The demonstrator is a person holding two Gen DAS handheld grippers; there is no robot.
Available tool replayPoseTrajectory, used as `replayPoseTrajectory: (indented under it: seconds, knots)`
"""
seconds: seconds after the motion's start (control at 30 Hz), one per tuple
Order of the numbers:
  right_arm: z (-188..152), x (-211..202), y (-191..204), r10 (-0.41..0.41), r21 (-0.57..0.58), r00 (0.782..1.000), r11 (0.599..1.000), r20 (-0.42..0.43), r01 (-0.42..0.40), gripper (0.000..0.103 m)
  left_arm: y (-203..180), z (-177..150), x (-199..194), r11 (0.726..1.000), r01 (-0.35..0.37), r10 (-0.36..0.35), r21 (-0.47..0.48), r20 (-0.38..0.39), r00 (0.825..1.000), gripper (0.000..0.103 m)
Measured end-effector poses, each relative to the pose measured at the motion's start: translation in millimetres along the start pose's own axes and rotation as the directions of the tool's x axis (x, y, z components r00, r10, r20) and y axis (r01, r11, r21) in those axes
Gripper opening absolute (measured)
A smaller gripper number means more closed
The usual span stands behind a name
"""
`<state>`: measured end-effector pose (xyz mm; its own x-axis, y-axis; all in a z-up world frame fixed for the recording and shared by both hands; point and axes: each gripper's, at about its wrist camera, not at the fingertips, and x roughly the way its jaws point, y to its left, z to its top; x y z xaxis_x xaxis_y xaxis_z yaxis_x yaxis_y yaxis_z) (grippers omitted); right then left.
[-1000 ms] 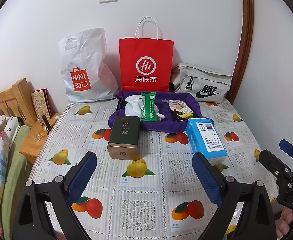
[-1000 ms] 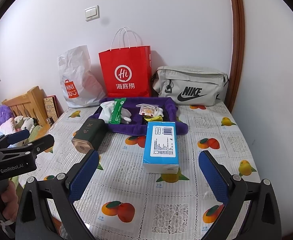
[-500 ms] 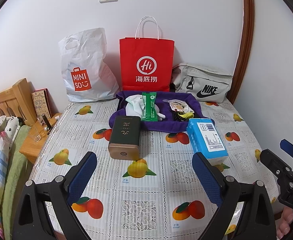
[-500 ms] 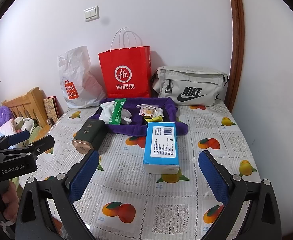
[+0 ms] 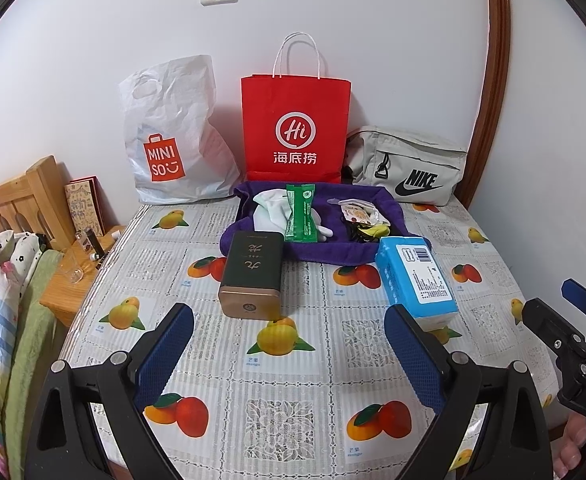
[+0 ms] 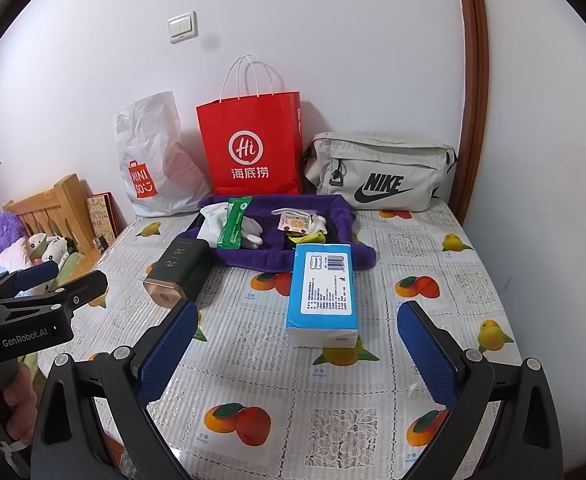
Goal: Organize soft objects
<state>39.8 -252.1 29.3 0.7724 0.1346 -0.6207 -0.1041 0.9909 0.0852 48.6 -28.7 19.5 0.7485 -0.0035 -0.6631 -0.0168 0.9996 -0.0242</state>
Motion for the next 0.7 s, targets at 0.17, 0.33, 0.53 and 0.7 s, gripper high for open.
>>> replayPoseTrajectory:
  seconds: [0.17,0.33,0.53,0.7]
  knots:
    - [0.1,0.0,0.3,-0.001,0.000,1.000,1.000,0.000,0.001,0.099,-0.1,0.1,0.6,1.000,0.000,0.000,0.001,0.000,1.000,0.097]
    - [-0.2,0.2,1.1,0.000,0.000,1.000,1.000,0.001,0.000,0.099,1.0,1.3,-0.4,1.000,-0.003,0.003,0.003,0.001,1.000,0.097]
    - [-0.3,0.5,0.7,-0.001,0.000,1.000,1.000,-0.002,0.001,0.099,0.7,0.9,-0.5,1.000,-0.003,0.003,0.004,0.000,1.000,0.097]
    - [-0.6,0.8,2.3,-0.008,-0.002,1.000,1.000,-0.003,0.008,0.099,0.6,0.7,-0.5,1.000,-0.003,0.003,0.003,0.001,1.000,0.097]
